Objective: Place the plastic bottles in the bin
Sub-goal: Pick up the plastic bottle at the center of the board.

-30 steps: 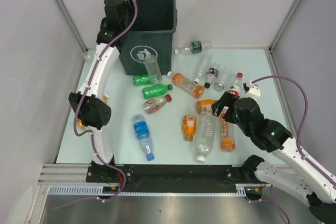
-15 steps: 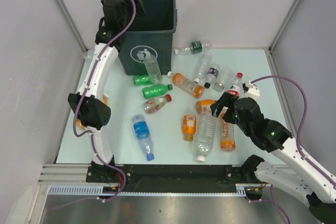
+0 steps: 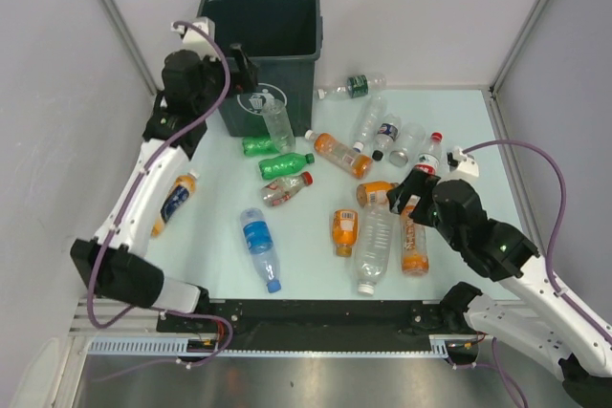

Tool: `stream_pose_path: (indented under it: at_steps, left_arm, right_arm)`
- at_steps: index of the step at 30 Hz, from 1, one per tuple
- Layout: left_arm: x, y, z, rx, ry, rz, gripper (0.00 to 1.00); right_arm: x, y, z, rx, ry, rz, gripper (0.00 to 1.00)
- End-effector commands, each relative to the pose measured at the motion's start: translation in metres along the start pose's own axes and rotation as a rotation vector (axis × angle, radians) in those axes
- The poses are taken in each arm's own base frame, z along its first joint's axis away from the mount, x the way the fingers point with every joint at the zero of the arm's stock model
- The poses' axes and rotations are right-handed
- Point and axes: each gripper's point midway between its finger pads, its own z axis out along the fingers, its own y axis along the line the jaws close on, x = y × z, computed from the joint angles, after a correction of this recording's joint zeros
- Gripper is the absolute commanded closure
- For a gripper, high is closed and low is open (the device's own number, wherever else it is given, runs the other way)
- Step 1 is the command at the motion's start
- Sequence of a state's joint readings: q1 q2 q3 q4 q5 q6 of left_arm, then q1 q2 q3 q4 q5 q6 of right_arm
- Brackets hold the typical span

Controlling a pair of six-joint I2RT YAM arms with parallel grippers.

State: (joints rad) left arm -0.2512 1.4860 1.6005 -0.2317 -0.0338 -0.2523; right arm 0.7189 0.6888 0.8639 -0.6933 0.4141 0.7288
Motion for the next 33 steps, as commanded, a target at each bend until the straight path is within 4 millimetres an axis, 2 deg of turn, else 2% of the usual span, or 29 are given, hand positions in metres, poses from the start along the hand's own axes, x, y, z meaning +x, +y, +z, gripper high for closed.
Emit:
stream_pose_path:
  at_steps: [1, 3, 4, 6, 7, 9, 13, 16, 19, 20, 21, 22, 24, 25, 26, 28, 29, 33]
  left_arm:
    - [0.025, -0.023, -0.044, 0.129, 0.01, 0.02, 0.0]
    - [0.032, -0.033, -0.065, 0.17, 0.01, 0.012, 0.0]
    - [0.055, -0.033, -0.069, 0.181, 0.053, 0.01, 0.0]
    - [0.058, -0.049, -0.091, 0.245, 0.045, 0.001, 0.0]
    - [0.076, -0.05, -0.095, 0.262, 0.076, 0.003, 0.0]
    - [0.08, -0.059, -0.109, 0.304, 0.079, -0.01, 0.0]
    - [0.113, -0.055, -0.111, 0.294, 0.149, -0.032, 0.0]
    - [0.137, -0.055, -0.1, 0.28, 0.185, -0.055, 0.0]
    - [0.156, -0.059, -0.082, 0.265, 0.197, -0.052, 0.0]
    - [0.169, -0.058, -0.072, 0.248, 0.22, -0.036, 0.0]
    - [0.171, -0.061, -0.065, 0.236, 0.203, -0.027, 0.0]
    - [0.172, -0.057, -0.058, 0.204, 0.185, -0.021, 0.0]
    - [0.193, -0.046, -0.043, 0.13, 0.208, -0.012, 0.0]
    - [0.19, -0.039, -0.034, 0.08, 0.173, -0.018, 0.0]
    - [0.202, -0.033, -0.027, 0.043, 0.187, -0.026, 0.0]
    - [0.201, -0.022, -0.015, -0.026, 0.144, -0.042, 0.0]
    - [0.208, -0.018, -0.009, -0.05, 0.151, -0.038, 0.0]
    - [0.204, -0.014, 0.011, -0.096, 0.107, -0.032, 0.0]
  right_arm:
    - [0.003, -0.008, -0.003, 0.018, 0.007, -0.017, 0.01]
    - [0.005, -0.008, -0.004, 0.016, 0.016, -0.025, 0.0]
    - [0.007, -0.009, -0.005, 0.013, 0.024, -0.025, 0.0]
    - [0.009, -0.011, -0.006, 0.016, 0.036, -0.03, 0.0]
    - [0.008, -0.011, -0.008, 0.012, 0.034, -0.028, 0.0]
    - [0.009, -0.012, -0.01, 0.009, 0.033, -0.027, 0.0]
    - [0.008, -0.012, -0.008, 0.014, 0.03, -0.036, 0.0]
    - [0.006, -0.011, -0.003, 0.029, 0.021, -0.022, 0.0]
    - [0.003, -0.007, 0.002, 0.03, 0.004, -0.009, 0.0]
    - [0.0, -0.004, 0.004, 0.022, -0.006, -0.003, 0.0]
    - [-0.001, -0.005, 0.005, 0.027, -0.014, -0.001, 0.01]
    - [-0.003, -0.004, 0.005, 0.025, -0.022, 0.0, 0.01]
    - [-0.006, -0.004, 0.006, 0.031, -0.036, 0.005, 0.01]
    - [-0.006, -0.005, 0.006, 0.033, -0.038, 0.006, 0.01]
    - [-0.005, -0.006, 0.006, 0.037, -0.036, 0.005, 0.01]
    - [-0.007, -0.006, 0.006, 0.037, -0.047, 0.013, 0.01]
    - [-0.006, -0.007, 0.006, 0.039, -0.048, 0.015, 0.01]
    - [-0.006, -0.012, 0.006, 0.049, -0.059, 0.027, 0.01]
